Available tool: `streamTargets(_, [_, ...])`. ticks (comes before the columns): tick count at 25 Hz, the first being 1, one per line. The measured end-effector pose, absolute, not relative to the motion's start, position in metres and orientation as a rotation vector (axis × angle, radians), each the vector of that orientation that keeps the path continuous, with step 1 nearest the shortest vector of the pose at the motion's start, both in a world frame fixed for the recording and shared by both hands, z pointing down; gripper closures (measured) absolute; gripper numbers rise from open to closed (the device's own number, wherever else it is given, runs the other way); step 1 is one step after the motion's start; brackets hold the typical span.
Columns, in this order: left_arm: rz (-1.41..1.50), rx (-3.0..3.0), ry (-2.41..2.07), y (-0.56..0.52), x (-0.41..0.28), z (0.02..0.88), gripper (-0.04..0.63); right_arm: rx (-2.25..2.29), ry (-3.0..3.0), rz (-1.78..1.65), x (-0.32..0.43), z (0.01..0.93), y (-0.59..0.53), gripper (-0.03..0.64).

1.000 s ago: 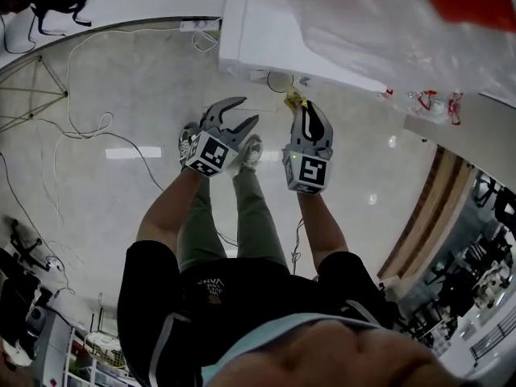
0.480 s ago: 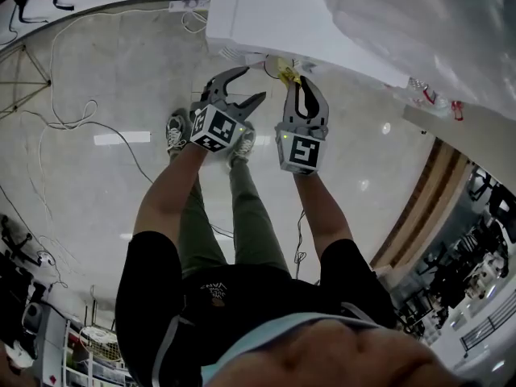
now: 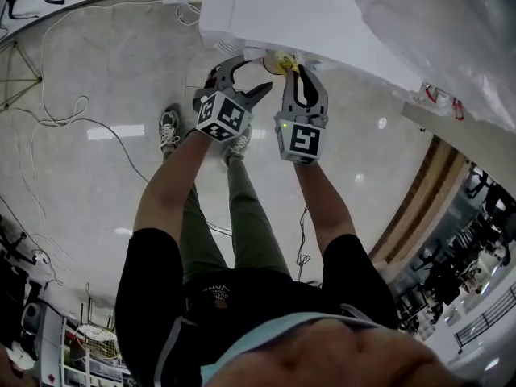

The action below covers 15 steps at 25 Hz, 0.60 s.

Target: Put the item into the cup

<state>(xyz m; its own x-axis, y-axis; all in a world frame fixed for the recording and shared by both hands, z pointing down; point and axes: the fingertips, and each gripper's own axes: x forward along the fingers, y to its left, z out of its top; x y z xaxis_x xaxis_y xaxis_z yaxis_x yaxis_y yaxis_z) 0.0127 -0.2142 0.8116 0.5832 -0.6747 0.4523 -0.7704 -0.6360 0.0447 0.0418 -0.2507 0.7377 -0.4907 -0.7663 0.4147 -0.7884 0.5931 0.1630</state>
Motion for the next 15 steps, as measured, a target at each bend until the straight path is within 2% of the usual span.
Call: streamTargets(15, [0.525, 2.667, -1.008, -0.219, 0.024, 0.825, 0.273, 1.064, -2.367, 0.008, 0.036, 0.771, -0.261, 0.554])
